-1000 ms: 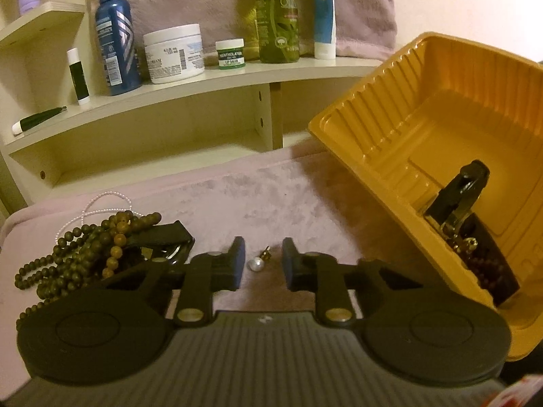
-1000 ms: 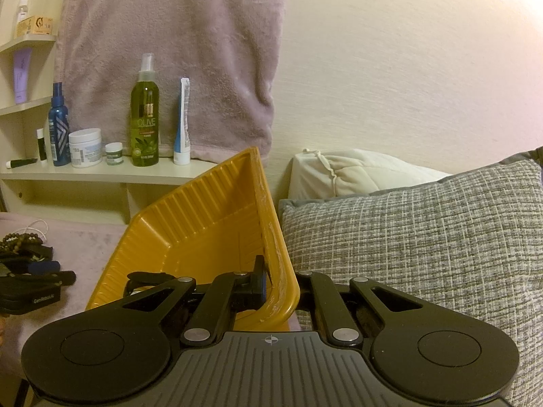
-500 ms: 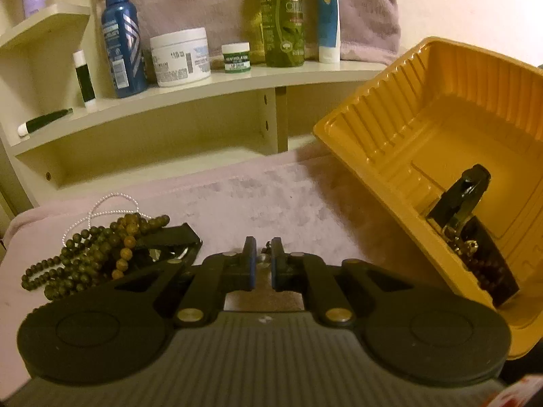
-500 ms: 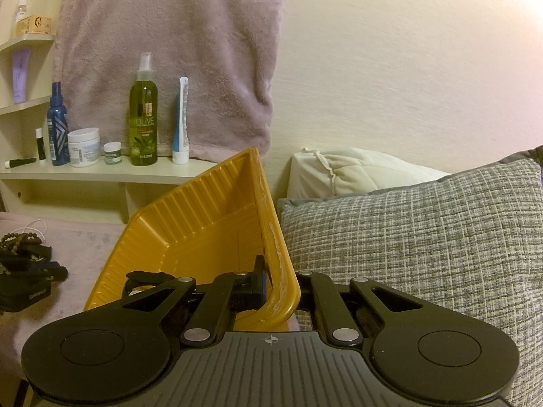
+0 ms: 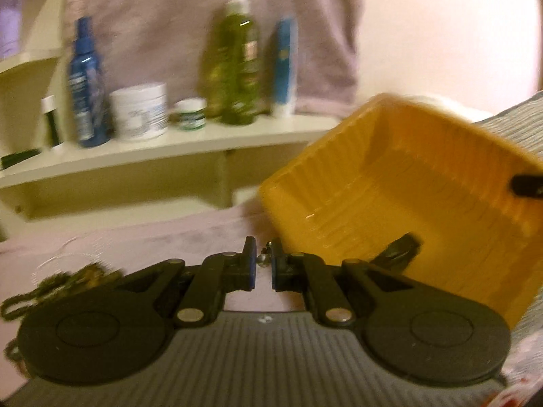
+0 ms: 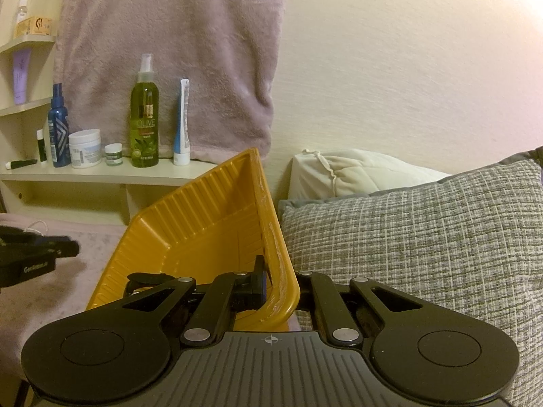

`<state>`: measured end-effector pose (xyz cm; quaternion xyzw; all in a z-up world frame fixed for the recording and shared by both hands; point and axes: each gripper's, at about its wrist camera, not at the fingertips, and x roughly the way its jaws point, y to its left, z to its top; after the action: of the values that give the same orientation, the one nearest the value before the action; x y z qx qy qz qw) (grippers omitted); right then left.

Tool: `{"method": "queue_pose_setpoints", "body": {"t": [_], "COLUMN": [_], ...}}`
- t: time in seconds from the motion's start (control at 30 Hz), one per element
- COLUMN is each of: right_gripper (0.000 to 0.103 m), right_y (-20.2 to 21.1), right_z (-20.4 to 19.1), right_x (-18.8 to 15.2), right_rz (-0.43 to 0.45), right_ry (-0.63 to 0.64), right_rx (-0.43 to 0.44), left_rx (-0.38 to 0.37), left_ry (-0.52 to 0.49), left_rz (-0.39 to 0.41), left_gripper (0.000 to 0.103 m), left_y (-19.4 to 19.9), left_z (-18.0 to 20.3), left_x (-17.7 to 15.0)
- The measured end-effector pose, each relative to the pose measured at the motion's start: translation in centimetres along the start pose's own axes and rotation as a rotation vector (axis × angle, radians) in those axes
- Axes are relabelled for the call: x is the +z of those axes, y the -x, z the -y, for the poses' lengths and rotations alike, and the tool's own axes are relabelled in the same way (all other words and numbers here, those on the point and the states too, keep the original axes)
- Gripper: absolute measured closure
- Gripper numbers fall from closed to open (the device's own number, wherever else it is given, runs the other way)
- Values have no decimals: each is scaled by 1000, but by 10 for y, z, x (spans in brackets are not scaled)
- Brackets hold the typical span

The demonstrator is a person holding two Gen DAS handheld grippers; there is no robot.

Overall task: Organize jewelry
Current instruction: 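Carry the earring over the tray and open the left tool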

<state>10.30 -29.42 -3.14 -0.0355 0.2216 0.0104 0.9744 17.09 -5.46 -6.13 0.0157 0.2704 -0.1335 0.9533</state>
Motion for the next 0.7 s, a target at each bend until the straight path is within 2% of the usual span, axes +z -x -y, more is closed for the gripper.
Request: {"method": "queue_pose_setpoints", "body": {"t": [0.23, 0.7], "right_gripper": [97, 97], "right_y": [0, -1], "right_z": [0, 0], "right_x": [1, 1], "right_rz": [0, -1], "right_ry": [-2, -3], "right_rx": [3, 5], "left_rx": [-73, -106], "left_ry": [-47, -83], "left_rz": [16, 10], "left_gripper": [96, 96], "left_y": [-9, -26], "left_z": [25, 41], "left_x": [10, 14]}}
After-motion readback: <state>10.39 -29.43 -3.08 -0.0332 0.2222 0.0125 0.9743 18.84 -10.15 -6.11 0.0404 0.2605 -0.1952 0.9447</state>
